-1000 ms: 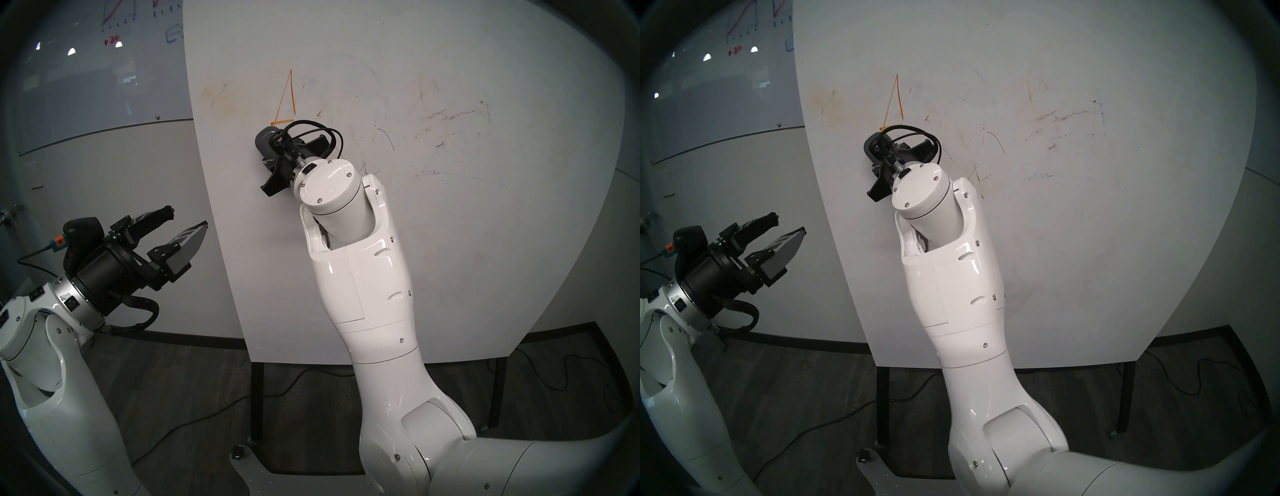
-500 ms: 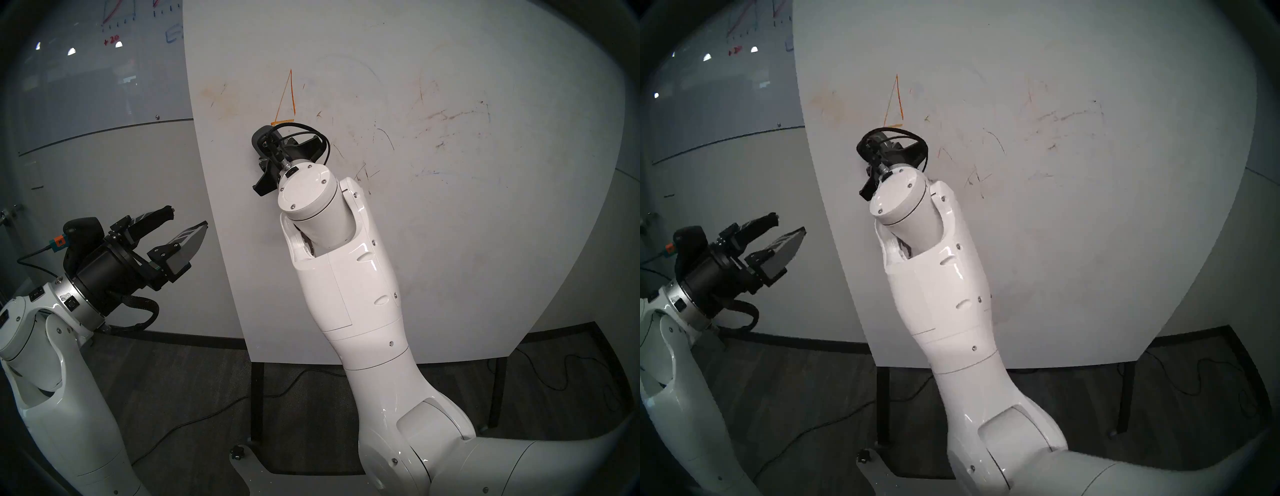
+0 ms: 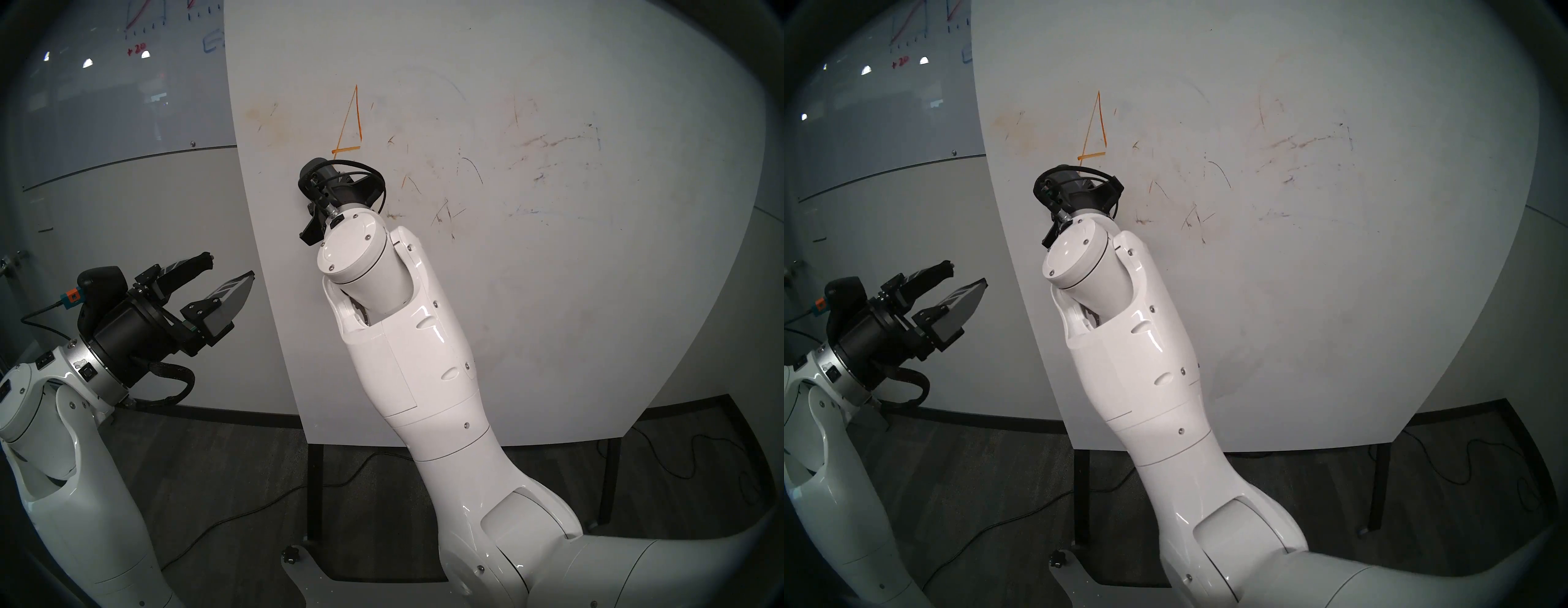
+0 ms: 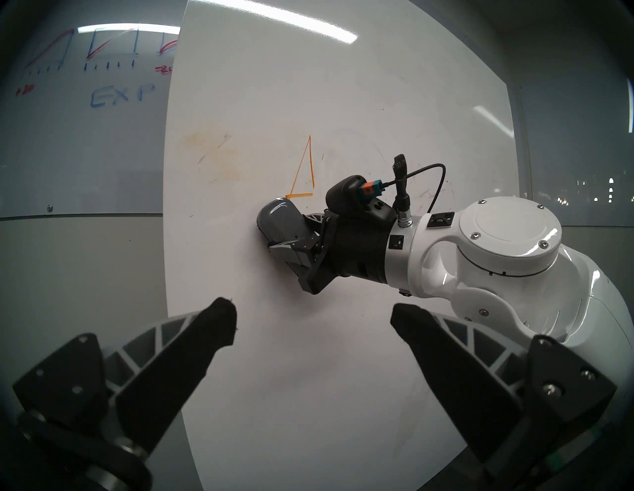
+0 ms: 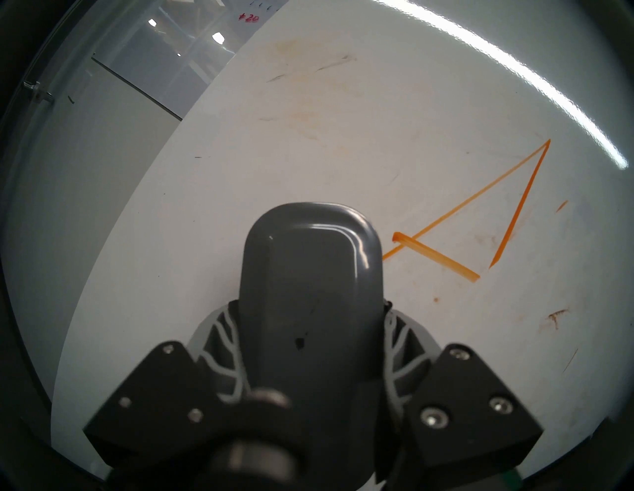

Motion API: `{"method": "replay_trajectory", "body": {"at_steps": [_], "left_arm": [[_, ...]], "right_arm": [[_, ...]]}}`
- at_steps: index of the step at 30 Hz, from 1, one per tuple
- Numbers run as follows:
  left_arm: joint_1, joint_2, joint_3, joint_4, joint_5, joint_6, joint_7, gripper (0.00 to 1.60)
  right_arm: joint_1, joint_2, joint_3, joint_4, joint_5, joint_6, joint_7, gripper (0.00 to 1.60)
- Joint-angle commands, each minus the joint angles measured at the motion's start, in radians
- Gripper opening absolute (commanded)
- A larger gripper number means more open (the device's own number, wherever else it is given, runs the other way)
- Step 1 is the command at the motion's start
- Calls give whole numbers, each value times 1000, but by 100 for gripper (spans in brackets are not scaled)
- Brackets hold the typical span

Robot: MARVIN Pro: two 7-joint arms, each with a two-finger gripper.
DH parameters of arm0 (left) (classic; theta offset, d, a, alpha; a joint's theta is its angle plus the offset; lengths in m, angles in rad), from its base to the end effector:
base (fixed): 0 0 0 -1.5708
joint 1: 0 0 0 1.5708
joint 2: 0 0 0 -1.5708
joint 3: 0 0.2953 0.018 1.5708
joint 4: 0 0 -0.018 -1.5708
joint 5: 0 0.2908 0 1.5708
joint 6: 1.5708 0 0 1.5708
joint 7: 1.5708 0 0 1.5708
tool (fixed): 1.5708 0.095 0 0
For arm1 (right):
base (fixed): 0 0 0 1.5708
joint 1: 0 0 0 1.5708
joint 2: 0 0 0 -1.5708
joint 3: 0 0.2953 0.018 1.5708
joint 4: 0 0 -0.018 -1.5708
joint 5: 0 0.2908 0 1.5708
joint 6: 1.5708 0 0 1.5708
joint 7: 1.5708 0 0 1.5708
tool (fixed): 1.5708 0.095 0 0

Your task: Erase all marks on the whiteboard with the eraser

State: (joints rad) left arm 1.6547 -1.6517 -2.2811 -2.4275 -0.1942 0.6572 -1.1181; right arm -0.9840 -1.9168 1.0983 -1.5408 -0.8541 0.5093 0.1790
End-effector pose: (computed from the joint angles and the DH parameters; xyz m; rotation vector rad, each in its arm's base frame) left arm 0.2402 0.0899 -0.0960 1.7345 -0.4884 2.0784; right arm 0.4588 0.2713 -0.0462 1.6303 0.9283 2.1504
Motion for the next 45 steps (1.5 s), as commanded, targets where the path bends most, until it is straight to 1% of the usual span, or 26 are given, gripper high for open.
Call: {"method": "replay_trajectory", "body": {"at_steps": [1, 8, 13, 31, 45], "left_arm": [[1, 2, 2, -16, -4, 1, 1, 160], [1, 2, 2, -16, -4, 1, 1, 160], [1, 2, 2, -16, -3, 1, 1, 160], [1, 2, 2, -16, -2, 1, 0, 160], [1, 2, 2, -16, -2, 1, 0, 160]], "right_arm": [[47, -21, 1, 38, -30, -32, -90, 0], [81, -23, 28, 93, -35, -51, -129, 0], [106, -22, 48, 111, -38, -67, -139, 0], [201, -12, 116, 140, -43, -115, -141, 0], [275, 15, 169, 184, -48, -144, -144, 0]]}}
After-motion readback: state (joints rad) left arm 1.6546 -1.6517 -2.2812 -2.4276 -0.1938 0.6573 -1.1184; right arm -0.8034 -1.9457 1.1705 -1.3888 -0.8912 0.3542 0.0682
